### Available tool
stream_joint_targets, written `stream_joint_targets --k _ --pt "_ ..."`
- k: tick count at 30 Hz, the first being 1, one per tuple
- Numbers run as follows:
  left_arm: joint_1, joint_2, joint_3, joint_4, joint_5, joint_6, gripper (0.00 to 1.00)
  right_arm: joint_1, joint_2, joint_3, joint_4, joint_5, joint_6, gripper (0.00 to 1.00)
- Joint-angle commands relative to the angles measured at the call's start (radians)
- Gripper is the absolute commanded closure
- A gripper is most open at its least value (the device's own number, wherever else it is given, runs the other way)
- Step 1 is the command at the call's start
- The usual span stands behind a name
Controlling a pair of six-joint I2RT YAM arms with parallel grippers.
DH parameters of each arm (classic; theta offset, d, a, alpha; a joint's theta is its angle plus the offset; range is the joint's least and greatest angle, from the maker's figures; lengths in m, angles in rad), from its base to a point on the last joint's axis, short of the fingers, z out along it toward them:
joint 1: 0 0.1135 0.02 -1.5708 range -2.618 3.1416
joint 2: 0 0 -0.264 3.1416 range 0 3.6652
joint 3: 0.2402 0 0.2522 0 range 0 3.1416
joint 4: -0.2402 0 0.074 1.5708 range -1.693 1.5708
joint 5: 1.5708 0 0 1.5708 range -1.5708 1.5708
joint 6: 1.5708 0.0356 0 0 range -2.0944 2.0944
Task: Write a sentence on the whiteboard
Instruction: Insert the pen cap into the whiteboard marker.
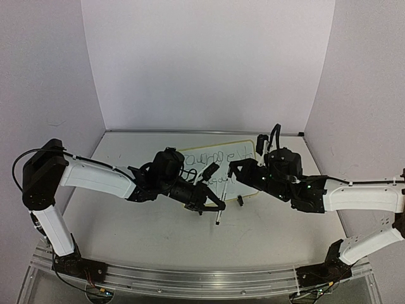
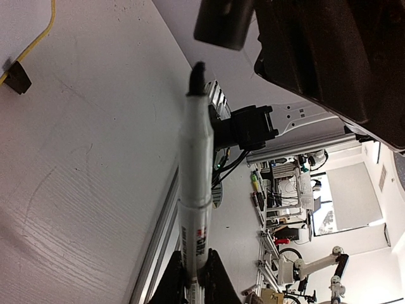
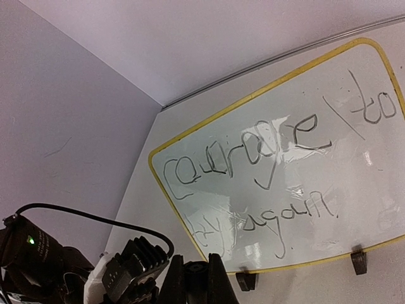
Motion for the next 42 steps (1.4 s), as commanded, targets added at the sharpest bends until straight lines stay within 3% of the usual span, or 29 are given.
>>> stream_joint_targets --k 1,30,42 --pt "0.0 -0.026 -0.005 0.046 0.007 -0.007 1.0 0.005 0.015 0.036 0.041 -0.013 -0.009 1.0" --pt "0.001 -0.04 -0.012 0.052 -0.016 -0.007 1.0 0.005 0.032 0.033 0.018 -0.094 -0.012 1.0" --pt "0.002 -0.076 -0.026 0.026 -0.095 0.028 1.0 0.004 0.009 0.02 -0.005 -0.151 -0.026 1.0"
